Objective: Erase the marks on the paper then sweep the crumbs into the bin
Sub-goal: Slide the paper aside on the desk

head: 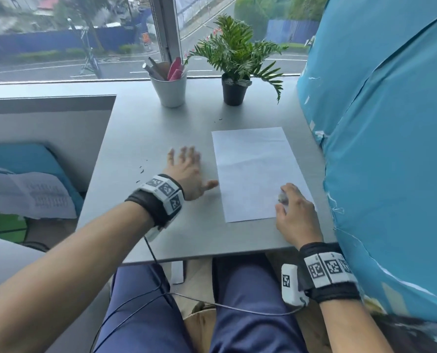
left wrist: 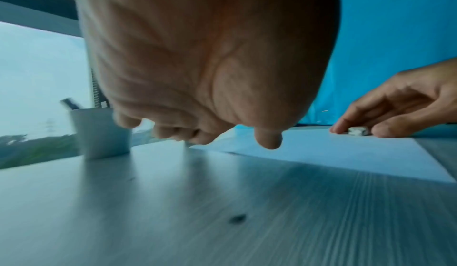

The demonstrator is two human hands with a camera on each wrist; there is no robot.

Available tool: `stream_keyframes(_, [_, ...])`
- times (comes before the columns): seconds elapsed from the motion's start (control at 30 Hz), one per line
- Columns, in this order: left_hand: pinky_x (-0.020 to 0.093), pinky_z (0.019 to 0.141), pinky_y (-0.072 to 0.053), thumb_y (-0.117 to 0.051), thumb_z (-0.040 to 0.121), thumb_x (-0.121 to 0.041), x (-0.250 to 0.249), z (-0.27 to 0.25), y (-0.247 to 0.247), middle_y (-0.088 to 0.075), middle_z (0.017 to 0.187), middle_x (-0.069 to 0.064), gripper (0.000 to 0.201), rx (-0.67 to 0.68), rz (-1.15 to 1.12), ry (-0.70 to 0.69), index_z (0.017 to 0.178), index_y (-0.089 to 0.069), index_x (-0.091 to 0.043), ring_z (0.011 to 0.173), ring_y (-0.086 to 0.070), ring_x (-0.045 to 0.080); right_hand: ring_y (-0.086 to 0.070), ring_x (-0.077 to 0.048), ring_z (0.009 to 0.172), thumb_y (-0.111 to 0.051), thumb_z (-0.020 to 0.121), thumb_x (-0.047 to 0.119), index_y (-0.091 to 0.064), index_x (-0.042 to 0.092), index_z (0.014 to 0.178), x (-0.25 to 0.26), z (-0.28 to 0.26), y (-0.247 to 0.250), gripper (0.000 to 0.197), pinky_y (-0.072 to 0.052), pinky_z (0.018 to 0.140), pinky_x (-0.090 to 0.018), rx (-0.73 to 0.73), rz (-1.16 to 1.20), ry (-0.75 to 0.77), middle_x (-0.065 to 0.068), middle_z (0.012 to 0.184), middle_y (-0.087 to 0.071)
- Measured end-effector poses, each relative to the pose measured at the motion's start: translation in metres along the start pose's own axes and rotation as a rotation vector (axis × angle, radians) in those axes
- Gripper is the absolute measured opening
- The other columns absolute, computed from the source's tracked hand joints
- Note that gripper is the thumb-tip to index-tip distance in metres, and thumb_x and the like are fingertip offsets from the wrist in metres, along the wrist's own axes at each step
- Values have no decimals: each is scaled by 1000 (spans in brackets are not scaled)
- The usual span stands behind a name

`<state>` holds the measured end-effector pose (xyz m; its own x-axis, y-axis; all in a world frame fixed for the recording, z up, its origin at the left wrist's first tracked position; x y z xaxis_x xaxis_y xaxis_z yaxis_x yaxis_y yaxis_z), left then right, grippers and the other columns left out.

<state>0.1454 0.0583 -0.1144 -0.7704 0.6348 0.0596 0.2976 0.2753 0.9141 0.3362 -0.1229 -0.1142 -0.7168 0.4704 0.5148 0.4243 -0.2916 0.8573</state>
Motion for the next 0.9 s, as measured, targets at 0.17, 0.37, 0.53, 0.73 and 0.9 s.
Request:
stream_keyframes(0.17, [47, 122, 7, -28, 101, -59, -118, 12, 9, 17, 164, -3, 76, 16, -65, -493, 159, 5, -22, 151, 16, 20, -46, -23, 134, -58, 92, 21, -46, 12, 137, -14, -6, -2, 47, -37, 110, -35, -5, -5, -10, -4, 148, -45])
stream_keyframes(0.37, [47, 122, 4, -29, 100, -61, -102, 73, 17, 17, 165, -3, 75, 51, -76, -410, 158, 6, -29, 152, 13, 22, -27, -15, 146, -43, 96, 30, -43, 12, 145, -18, -23, -5, 52, -15, 122, -34, -114, -106, 70, -1, 156, -34])
stream_keyframes(0.53, [49, 121, 7, -29, 93, -73, -25, 94, 14, 19, 164, 0, 92, 71, -128, -147, 158, 10, -21, 152, 14, 21, -27, -13, 146, -36, 92, 38, -40, 13, 147, -20, -23, -7, 60, -2, 122, -24, -144, -103, 67, 1, 157, -32])
stream_keyframes(0.73, [47, 123, 4, -30, 95, -70, -24, 135, 60, 14, 165, 4, 92, -29, -144, -160, 158, 4, -13, 152, 12, 22, -25, -6, 144, -33, 92, 42, -45, 12, 144, -19, -20, -7, 61, -5, 122, -22, -188, -68, 57, 1, 154, -37])
stream_keyframes(0.9, [44, 121, 3, -27, 97, -67, -48, 178, 67, 13, 165, 1, 86, 27, -92, -263, 158, 7, -17, 152, 10, 20, -20, -1, 146, -36, 93, 41, -42, 14, 146, -20, -19, -7, 60, -8, 123, -24, -202, -60, 75, 3, 155, -35])
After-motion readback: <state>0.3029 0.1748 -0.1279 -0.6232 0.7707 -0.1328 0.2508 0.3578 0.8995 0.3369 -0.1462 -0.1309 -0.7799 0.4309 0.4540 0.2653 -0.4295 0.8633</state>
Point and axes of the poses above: each hand's wrist, its own z-axis towards the middle knuckle, its own y-axis out of the back of the hand, x = y × z, the point moved 10 cm from there along z, towards the middle knuckle
